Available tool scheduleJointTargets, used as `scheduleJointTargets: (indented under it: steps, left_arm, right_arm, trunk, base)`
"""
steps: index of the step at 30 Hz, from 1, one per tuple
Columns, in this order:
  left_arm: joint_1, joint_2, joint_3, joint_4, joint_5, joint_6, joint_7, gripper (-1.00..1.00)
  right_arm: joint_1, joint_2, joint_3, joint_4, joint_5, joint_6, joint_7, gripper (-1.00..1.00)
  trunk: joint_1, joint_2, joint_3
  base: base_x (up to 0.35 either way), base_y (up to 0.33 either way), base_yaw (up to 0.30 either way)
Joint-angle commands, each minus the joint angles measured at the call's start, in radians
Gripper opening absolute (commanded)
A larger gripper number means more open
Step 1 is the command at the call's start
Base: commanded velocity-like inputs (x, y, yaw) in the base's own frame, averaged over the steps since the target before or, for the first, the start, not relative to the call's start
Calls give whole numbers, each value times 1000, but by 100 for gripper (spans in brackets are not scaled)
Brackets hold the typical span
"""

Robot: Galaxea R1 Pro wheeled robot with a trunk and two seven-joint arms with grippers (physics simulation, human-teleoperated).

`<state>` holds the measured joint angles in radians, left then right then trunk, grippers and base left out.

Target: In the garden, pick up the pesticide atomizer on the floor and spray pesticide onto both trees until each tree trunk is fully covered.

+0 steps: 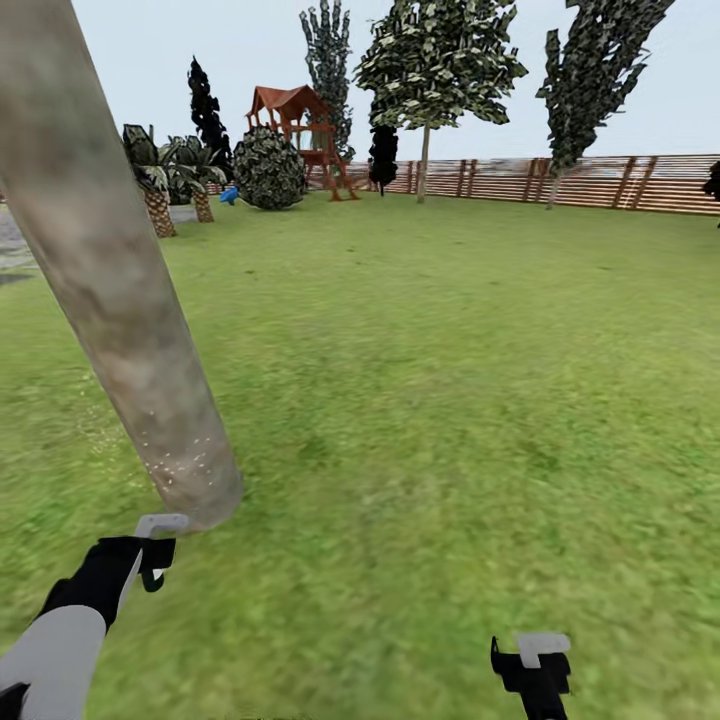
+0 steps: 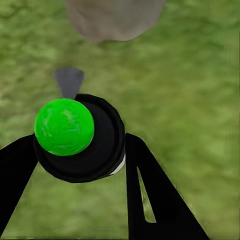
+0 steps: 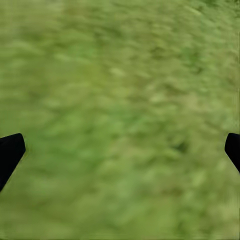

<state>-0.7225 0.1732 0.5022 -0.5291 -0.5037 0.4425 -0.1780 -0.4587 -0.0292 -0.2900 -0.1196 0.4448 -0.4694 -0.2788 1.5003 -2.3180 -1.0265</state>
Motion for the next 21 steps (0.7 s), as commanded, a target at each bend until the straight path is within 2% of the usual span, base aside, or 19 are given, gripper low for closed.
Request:
scheduleJointTargets:
  steps: [1,4,6,9,11,14,16,19,21]
  left_arm:
    - [-1,4,-1,0,1,4,-1,-100]
    - [-10,4,-2,0,1,8,-6,-100]
    - [-29,-13,-4,0,2,11,-9,-100]
    - [-95,-68,-11,-1,-4,44,-3,-100]
    - [-142,-77,-15,-2,-7,85,-2,-100]
    - [-178,-68,-16,-3,-10,108,-1,-100]
    - [-200,-37,-16,-36,-10,148,-5,-100]
    - [-201,12,-18,-74,-6,199,-13,-100]
    - [-204,3,-46,-75,-5,202,-15,-100]
  right_arm:
    - [0,0,0,0,0,0,0,100]
    - [0,0,0,0,0,0,0,100]
    - [0,0,0,0,0,0,0,100]
    - [0,0,0,0,0,0,0,100]
    - [0,-1,0,0,0,0,0,100]
    - [0,-2,0,0,0,0,0,100]
    - [0,-2,0,0,0,0,0,100]
    - [0,-2,0,0,0,0,0,100]
    - [0,-2,0,0,0,0,0,100]
  trunk:
    - [0,0,0]
    - [0,0,0]
    - [0,0,0]
    - [0,0,0]
    - [0,0,0]
    - [0,0,0]
    - [0,0,0]
    - [0,0,0]
    - [0,0,0]
  base:
    - [1,-1,276]
    - [0,0,276]
    - [0,0,235]
    - [0,0,53]
    - [0,0,6]
    - [0,0,1]
    - [0,0,0]
    - [0,0,0]
    - [0,0,0]
